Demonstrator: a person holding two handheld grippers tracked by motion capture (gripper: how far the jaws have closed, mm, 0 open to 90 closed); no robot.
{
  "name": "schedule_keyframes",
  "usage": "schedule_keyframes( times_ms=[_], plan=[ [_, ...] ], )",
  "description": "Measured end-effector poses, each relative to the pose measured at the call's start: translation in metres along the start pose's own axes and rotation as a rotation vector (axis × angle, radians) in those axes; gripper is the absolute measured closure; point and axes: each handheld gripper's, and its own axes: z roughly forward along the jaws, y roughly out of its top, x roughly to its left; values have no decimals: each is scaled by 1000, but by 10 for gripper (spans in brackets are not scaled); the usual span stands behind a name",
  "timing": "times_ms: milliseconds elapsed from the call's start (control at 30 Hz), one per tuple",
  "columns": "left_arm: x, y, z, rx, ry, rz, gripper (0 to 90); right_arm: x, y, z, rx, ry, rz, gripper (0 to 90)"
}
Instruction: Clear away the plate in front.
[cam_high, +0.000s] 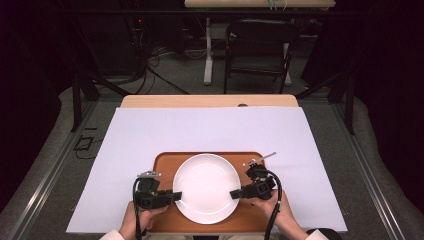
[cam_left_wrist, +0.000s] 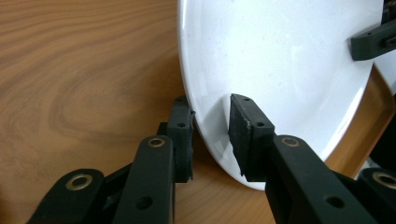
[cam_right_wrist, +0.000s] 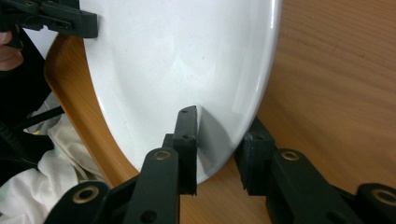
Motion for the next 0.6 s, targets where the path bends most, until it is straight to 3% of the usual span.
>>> schedule_keyframes(
  times_ms=[67,300,600],
  plan=[
    [0,0,0,1,2,3,700,0,0,1,1,-4,-1,716],
    [-7,1,4,32,55,86,646,4,0,6,41,-49,-33,648],
    [-8,0,6,47,56,91,626,9,0,11,83,-87,-79,573]
  ],
)
